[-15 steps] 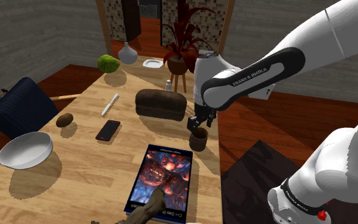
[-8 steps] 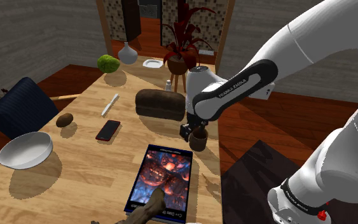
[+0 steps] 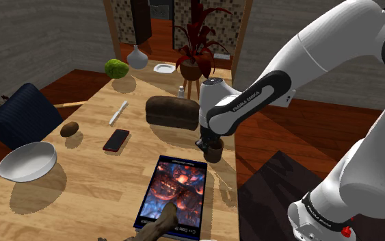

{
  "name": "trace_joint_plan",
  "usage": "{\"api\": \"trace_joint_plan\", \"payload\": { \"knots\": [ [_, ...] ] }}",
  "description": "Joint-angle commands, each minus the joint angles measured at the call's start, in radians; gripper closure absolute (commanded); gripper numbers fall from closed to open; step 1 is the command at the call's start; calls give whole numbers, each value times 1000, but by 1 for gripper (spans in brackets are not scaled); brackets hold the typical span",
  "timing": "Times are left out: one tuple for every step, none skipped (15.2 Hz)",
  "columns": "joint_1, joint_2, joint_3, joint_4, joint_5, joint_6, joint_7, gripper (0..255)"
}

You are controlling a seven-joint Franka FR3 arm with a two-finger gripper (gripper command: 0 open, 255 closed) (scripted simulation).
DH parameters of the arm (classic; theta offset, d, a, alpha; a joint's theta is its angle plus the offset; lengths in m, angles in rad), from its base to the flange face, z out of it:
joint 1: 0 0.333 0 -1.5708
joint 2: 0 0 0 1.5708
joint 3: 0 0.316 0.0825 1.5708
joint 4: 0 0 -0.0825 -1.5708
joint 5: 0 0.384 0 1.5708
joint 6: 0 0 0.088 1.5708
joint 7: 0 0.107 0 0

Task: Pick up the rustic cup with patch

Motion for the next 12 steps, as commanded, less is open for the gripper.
{"api": "trace_joint_plan", "payload": {
  "knots": [
    [0, 1, 0, 0, 0, 1, 0, 255],
    [0, 1, 0, 0, 0, 1, 0, 255],
    [0, 1, 0, 0, 0, 1, 0, 255],
    [0, 1, 0, 0, 0, 1, 0, 255],
    [0, 0, 0, 0, 0, 1, 0, 255],
    [0, 0, 0, 0, 0, 1, 0, 255],
    [0, 0, 0, -1, 0, 1, 0, 255],
    [0, -13, 1, 0, 4, -13, -3, 255],
    [-1, -25, 2, 2, 8, -26, -5, 255],
    [-1, -37, 2, 4, 12, -40, -8, 255],
    [-1, -49, 3, 6, 15, -54, -11, 255],
    [-2, -61, 4, 8, 19, -68, -13, 255]
  ]
}}
